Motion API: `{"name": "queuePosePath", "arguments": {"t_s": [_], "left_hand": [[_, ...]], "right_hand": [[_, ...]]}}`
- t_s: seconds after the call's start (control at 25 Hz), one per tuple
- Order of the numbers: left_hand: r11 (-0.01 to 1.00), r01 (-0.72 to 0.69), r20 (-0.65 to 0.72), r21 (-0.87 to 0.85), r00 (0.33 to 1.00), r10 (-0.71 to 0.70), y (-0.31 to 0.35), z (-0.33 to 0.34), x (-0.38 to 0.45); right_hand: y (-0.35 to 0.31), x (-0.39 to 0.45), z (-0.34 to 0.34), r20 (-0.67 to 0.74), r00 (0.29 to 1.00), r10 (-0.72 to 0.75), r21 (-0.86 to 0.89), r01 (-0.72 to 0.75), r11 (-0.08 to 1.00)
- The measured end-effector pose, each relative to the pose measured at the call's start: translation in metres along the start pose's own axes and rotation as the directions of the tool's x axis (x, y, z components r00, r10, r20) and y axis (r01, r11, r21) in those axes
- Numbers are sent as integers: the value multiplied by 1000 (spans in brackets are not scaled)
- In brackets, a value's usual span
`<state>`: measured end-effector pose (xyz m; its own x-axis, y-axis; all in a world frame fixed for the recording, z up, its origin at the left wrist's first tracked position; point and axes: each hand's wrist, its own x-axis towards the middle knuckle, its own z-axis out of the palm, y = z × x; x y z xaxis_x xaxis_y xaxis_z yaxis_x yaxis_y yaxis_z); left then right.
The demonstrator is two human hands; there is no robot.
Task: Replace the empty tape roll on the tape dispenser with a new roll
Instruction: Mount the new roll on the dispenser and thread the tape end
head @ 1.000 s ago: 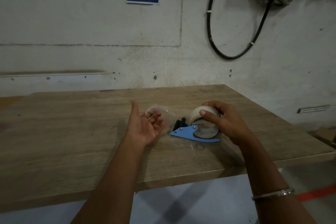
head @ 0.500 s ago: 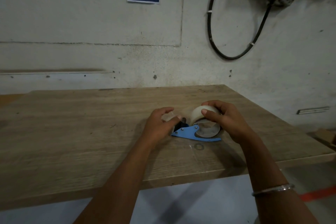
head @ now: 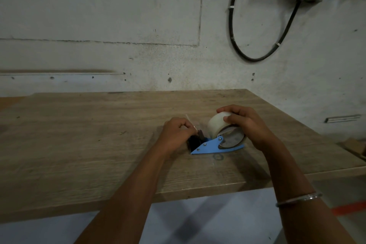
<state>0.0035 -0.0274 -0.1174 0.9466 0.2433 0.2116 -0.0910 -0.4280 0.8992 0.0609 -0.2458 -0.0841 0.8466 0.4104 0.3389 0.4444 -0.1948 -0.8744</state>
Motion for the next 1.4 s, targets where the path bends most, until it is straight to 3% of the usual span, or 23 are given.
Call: {"name": "queuePosePath", "arguments": {"t_s": [0.12,0.24,0.36,0.44,0.52,0.84,1.0,1.12,1.4], "left_hand": [[974,35,-58,-223,997,-49,7,-9,-4],[919,140,28,-370,990,-139,11,-13,-5],[945,182,41,-270,983,-177,9,-9,-4],[971,161,2,-176,987,-164,8,-6,-4],[980,151,-37,-127,987,-157,6,-4,-3],[990,141,-115,-13,983,-142,1,1,1],[979,179,-82,-100,979,-187,5,-2,2],[974,186,-102,-132,975,-200,4,-1,4],[986,156,-71,58,986,-152,2,11,17]], "right_hand": [[-4,2,2,-14,999,29,-68,-30,997],[-13,7,8,-45,999,4,-214,-14,977],[-29,10,18,-34,997,-68,-412,48,910],[-37,13,24,11,992,-125,-649,102,754],[-42,16,27,39,996,-84,-775,83,626],[-43,21,47,156,988,18,-872,129,472],[-52,27,46,146,982,121,-799,45,600],[-55,33,44,181,963,198,-848,51,528],[-62,46,45,164,942,292,-809,-40,586]]}}
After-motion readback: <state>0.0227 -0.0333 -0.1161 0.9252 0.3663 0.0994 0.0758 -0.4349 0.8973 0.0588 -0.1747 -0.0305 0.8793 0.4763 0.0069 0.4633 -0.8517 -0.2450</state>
